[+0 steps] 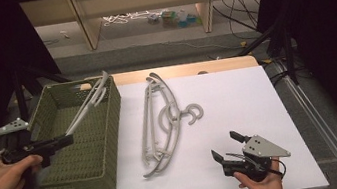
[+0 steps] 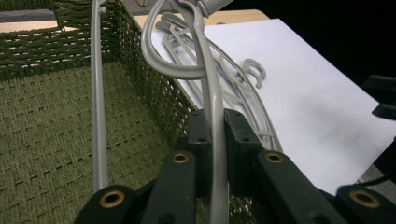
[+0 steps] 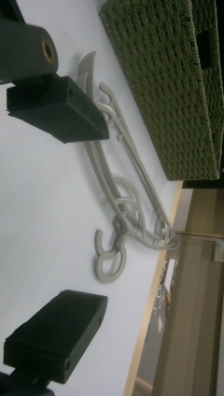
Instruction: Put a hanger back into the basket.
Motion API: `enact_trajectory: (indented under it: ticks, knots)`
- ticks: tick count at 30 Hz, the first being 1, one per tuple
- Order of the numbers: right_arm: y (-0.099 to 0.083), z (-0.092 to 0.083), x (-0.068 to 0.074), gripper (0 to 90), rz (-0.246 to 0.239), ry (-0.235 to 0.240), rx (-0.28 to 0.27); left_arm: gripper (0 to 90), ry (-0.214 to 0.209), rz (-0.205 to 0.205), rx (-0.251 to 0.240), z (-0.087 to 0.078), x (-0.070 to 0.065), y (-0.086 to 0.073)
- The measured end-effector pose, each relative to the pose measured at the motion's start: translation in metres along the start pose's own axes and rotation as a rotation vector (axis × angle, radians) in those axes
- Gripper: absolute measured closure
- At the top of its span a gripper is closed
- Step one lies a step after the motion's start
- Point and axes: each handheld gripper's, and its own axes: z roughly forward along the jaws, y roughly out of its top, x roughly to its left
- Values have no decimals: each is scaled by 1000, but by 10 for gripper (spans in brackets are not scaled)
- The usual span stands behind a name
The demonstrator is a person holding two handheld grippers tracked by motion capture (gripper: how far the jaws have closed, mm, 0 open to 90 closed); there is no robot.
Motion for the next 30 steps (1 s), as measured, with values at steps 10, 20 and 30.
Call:
enact_trajectory:
  ticks: [10,20,30]
  knots:
    - [0,1,0,180,0,3,1,818,4,42,78,3,7,1]
    - [-1,2,0,180,6,10,-11,816,32,118,173,4,41,6]
    - [-1,3,0,180,-3,-2,18,814,28,101,174,13,68,-7]
